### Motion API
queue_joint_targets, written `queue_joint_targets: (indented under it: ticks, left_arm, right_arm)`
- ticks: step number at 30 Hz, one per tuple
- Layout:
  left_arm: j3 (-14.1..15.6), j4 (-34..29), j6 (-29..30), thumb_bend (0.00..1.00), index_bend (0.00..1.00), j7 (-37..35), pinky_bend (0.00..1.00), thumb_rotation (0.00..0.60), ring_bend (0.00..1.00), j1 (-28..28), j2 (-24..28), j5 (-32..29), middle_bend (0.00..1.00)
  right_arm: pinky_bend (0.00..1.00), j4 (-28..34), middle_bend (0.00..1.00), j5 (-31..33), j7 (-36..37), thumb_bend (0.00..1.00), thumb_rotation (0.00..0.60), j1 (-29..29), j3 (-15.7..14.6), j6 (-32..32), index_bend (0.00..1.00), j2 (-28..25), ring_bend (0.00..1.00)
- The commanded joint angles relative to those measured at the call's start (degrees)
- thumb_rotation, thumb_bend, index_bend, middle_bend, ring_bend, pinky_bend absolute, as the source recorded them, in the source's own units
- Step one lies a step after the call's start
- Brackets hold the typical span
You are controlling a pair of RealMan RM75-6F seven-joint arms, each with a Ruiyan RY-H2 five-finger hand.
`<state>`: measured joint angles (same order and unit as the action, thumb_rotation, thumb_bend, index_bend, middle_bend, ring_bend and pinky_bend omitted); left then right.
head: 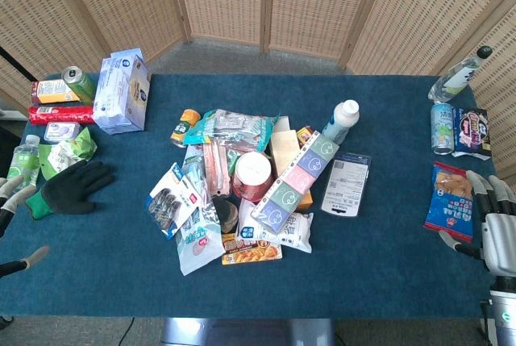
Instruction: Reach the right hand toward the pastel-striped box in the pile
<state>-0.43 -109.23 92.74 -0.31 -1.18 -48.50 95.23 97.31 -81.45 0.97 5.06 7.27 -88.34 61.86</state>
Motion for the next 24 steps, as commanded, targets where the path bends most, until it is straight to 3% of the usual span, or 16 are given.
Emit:
queue_joint_targets:
  ticks: [1, 7, 17, 24]
  left_arm:
    - [-0.07, -0.05, 0.03, 0.00, 0.16, 0.02, 0.00, 0.600, 0.00, 0.04, 0.07, -0.23, 0.00]
    - [-0.22, -0.21, 0.58, 0.00, 0.16, 0.29, 0.00, 0.600, 0.00, 0.33, 0.20, -0.38, 0.00]
    - [-0.43, 0.07, -0.65, 0.00, 0.16, 1.01, 0.00, 0.600, 0.00, -0.07, -0.31, -1.52, 0.00]
    - [-0.80, 0.61, -1.08, 0.00, 0.16, 0.70, 0.00, 0.600, 0.00, -0.19, -0.25, -2.87, 0.00]
  right_arm:
    - [0.00, -0.66, 0.00, -0.15, -0.60, 0.00, 0.600, 0.29, -0.06, 0.58, 0.00, 0.28, 0.00]
    - [0.00, -3.30, 0.00, -0.66, -1.59, 0.00, 0.600, 3.01, 0.17, 4.76, 0.00, 1.25, 0.00]
    - [0.00, -11.17, 0.00, -5.25, -1.56, 0.00, 0.600, 17.49, 4.03, 19.03, 0.00, 2.95, 0.00]
    - [0.00, -14.28, 0.00, -9.07, -3.52, 0.00, 0.600, 25.78, 4.04, 26.59, 0.00, 4.08, 0.00]
